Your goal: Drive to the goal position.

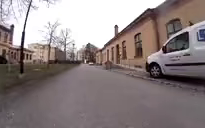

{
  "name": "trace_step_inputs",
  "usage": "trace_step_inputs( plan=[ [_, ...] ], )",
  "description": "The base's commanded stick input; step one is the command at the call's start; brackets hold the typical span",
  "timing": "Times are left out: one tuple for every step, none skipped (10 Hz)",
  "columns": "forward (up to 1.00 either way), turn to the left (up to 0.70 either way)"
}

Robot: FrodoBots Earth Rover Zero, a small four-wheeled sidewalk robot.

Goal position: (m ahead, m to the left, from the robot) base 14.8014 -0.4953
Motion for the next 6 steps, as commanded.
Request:
trace_step_inputs(
  plan=[
    [1.0,0.0],
    [1.0,0.0],
    [1.0,0.0],
    [1.0,0.0],
    [1.0,0.0],
    [1.0,0.0]
  ],
)
